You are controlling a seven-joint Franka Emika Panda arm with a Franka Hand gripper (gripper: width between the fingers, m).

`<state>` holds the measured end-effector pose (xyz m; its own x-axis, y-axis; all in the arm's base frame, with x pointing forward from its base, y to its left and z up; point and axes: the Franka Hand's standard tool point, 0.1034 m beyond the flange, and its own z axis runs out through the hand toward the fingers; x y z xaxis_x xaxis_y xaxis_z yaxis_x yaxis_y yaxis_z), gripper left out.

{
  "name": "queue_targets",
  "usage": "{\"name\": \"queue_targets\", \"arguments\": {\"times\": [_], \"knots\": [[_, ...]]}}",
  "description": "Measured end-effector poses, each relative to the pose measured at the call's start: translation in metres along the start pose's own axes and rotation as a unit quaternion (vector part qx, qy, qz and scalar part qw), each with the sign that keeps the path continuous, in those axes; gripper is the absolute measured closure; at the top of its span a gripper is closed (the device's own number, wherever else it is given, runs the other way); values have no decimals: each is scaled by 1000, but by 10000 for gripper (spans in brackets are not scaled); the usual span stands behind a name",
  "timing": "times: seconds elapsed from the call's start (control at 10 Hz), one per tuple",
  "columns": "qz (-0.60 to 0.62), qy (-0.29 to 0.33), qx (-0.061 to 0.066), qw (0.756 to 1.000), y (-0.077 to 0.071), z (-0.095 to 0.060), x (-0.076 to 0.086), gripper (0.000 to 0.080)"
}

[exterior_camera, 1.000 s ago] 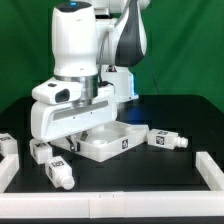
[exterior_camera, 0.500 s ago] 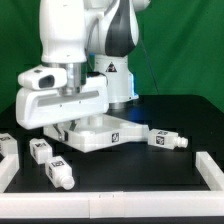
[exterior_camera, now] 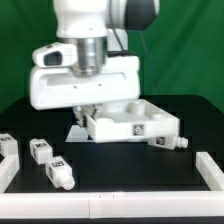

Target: Assemble one leg

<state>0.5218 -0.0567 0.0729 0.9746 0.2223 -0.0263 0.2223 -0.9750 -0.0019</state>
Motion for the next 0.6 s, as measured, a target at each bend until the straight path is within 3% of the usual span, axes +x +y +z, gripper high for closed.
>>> {"name": "queue_targets", "arguments": {"times": [0.2,0.3,0.6], "knots": [[32,-8,-3,999,-13,21,39,745],[34,-15,-1,999,-11,22,47,745],[30,-14,-2,999,-11,25,43,745]]}}
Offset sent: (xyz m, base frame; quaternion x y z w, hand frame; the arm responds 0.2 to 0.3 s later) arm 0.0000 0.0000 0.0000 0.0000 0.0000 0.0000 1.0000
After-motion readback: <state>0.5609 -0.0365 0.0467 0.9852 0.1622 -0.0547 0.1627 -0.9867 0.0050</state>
